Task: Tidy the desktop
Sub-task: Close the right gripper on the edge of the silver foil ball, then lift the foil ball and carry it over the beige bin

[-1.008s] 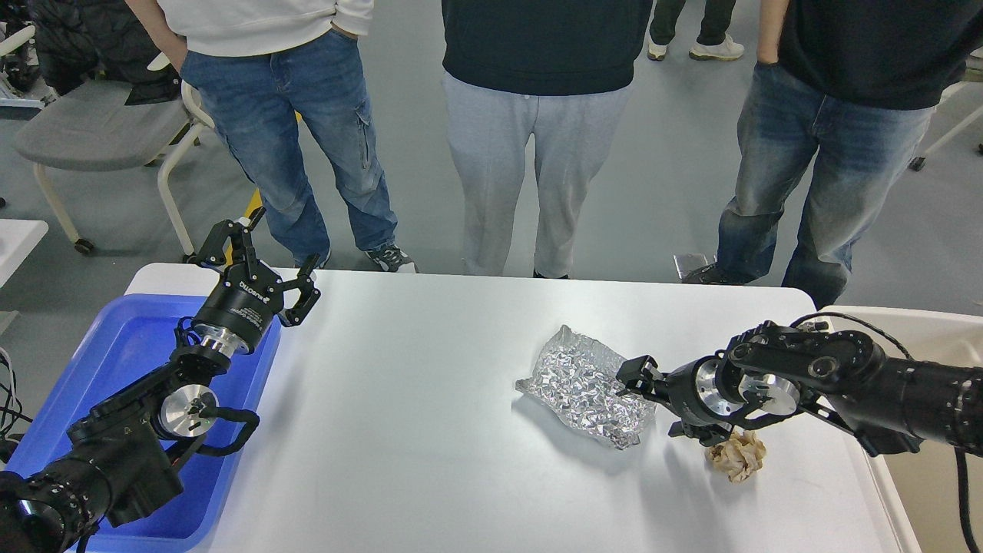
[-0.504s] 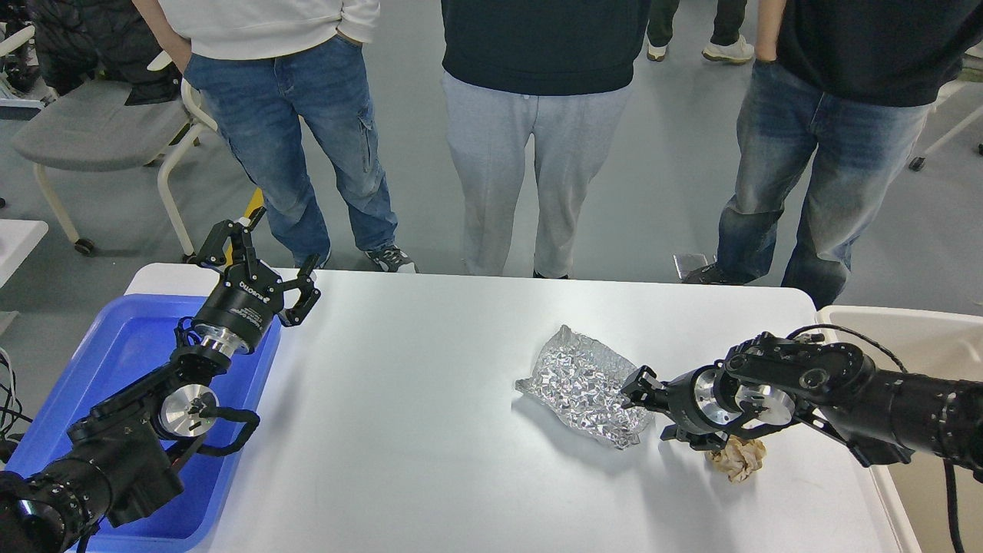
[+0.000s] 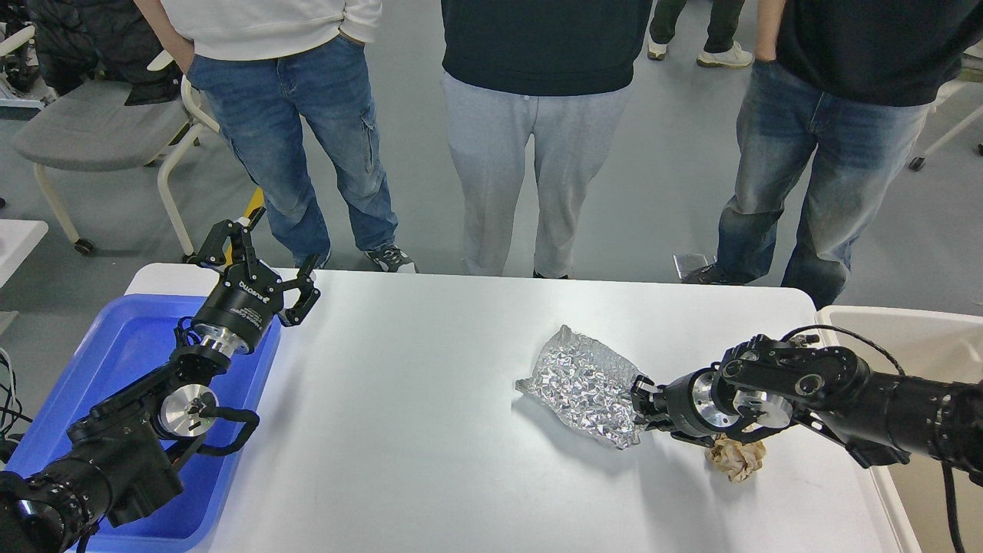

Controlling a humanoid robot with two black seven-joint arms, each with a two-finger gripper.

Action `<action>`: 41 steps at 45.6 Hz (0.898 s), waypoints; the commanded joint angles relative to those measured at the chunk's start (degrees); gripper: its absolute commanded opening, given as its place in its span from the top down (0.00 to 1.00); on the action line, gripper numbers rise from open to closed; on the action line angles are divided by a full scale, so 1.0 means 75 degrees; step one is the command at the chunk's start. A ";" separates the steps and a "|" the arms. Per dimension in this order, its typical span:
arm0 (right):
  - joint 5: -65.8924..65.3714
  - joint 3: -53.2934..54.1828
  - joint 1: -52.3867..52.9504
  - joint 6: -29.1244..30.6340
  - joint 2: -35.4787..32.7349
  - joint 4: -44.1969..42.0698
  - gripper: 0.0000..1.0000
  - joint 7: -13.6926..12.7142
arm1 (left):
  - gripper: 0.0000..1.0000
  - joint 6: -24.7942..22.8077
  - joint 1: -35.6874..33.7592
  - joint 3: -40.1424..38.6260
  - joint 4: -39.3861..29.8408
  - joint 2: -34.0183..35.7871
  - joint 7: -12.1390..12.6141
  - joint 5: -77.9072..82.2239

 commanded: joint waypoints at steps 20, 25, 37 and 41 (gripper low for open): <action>-0.0156 -0.0035 0.0031 0.0011 0.0028 0.0021 1.00 0.0021 | 0.00 0.0000 0.0000 -0.0002 0.0000 0.0001 -0.0001 0.0007; -0.0132 -0.0035 0.0125 0.0034 -0.0030 0.0091 1.00 0.0010 | 0.00 0.0000 0.0000 0.0010 0.0000 0.0001 0.0011 0.0007; 0.0020 -0.0082 0.1085 0.0140 -0.1049 0.1180 1.00 -0.0014 | 0.00 -0.0012 0.0000 -0.0002 0.0000 0.0001 0.0011 0.0007; 0.0137 -0.0315 0.1530 0.0152 -0.1447 0.1777 1.00 -0.0026 | 0.00 -0.0012 0.0000 -0.0002 0.0000 0.0001 0.0011 0.0007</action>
